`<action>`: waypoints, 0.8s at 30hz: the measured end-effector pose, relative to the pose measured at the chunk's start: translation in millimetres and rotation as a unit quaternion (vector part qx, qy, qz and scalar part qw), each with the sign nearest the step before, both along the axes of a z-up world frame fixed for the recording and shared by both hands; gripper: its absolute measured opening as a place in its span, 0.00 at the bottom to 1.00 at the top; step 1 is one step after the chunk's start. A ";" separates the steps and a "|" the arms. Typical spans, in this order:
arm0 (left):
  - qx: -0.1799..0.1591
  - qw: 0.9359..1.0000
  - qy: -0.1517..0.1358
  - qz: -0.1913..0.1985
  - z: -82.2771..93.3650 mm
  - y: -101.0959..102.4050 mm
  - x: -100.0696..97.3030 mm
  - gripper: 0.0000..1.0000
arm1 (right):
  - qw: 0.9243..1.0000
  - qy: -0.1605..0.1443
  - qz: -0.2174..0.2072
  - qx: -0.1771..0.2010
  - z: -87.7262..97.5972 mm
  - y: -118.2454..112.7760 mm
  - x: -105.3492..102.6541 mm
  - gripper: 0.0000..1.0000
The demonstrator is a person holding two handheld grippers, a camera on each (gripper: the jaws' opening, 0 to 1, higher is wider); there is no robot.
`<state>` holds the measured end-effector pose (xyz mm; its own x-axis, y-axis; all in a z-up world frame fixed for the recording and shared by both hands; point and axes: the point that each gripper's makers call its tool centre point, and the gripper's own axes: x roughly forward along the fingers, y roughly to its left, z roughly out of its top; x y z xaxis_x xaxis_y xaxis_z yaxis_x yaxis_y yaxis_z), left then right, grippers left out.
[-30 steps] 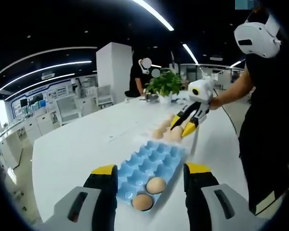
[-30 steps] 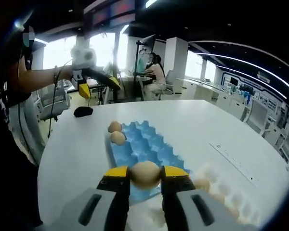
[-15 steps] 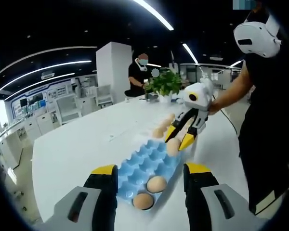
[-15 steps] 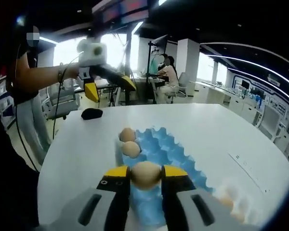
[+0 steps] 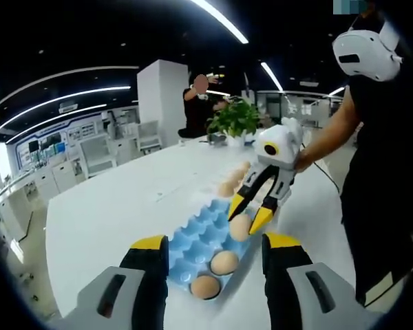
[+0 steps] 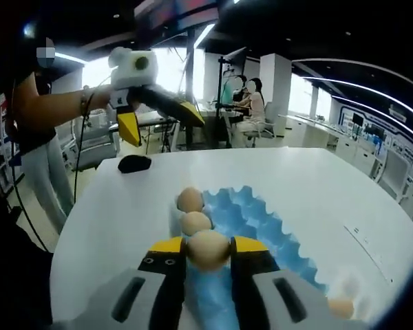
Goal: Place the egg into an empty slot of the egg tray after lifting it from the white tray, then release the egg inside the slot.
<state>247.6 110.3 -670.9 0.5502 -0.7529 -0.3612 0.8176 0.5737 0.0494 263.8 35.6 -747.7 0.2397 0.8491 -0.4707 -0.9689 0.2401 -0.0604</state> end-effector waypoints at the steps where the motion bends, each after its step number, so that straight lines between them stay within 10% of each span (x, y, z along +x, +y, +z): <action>1: -0.002 1.000 0.000 0.001 0.2 0.2 0.0 0.55 | 1.000 0.002 0.001 -0.002 -1.7 2.3 0.1 0.25; 24: -0.007 1.000 -0.004 0.010 2.3 5.5 0.4 0.55 | 0.999 0.017 0.001 -0.033 -29.5 9.5 3.6 0.25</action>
<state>248.0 115.9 -668.6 0.5672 -0.7472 -0.3465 0.8061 0.5899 0.0473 267.4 45.1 -777.2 0.2208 0.8160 -0.5343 -0.9712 0.2341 -0.0438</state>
